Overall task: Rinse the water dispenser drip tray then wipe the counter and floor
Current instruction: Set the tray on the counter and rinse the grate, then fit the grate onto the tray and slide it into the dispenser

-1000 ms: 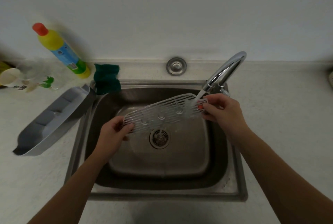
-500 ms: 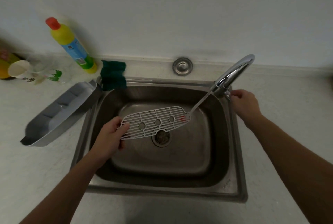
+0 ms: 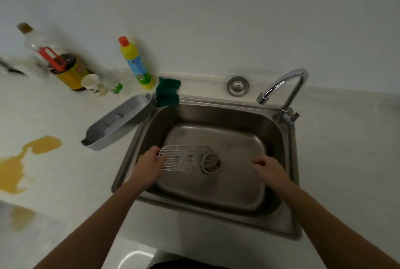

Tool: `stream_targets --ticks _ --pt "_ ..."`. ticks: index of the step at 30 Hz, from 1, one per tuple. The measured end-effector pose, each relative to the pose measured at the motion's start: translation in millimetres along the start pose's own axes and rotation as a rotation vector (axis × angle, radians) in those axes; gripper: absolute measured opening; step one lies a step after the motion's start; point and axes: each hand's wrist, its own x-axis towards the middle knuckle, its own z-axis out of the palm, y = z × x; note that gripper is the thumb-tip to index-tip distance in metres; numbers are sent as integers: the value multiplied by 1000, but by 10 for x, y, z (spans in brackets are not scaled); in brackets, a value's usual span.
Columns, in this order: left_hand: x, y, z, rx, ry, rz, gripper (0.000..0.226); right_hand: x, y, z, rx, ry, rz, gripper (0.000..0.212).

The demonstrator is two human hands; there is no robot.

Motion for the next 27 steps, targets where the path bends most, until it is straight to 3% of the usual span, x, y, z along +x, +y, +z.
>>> stream_targets --ticks 5,10,13,17,20,25,27 --pt "-180 -82 34 50 134 32 17 -181 220 134 -21 -22 -29 23" --pt "-389 -29 109 67 121 -48 18 -211 290 116 -48 -56 -48 17" --pt "-477 -44 35 22 187 -11 20 -201 271 115 -52 -53 -69 13" --pt "-510 -111 73 107 173 -56 21 -171 169 178 -89 -77 -61 18" --pt "-420 -207 34 126 148 -78 17 -141 -31 212 -143 -128 -113 34" --pt "-339 -337 -414 -343 17 -36 19 -54 -716 238 -416 -88 -376 95" --pt "-312 -377 -620 -445 -11 -22 22 32 -1085 279 -503 -81 -478 107"
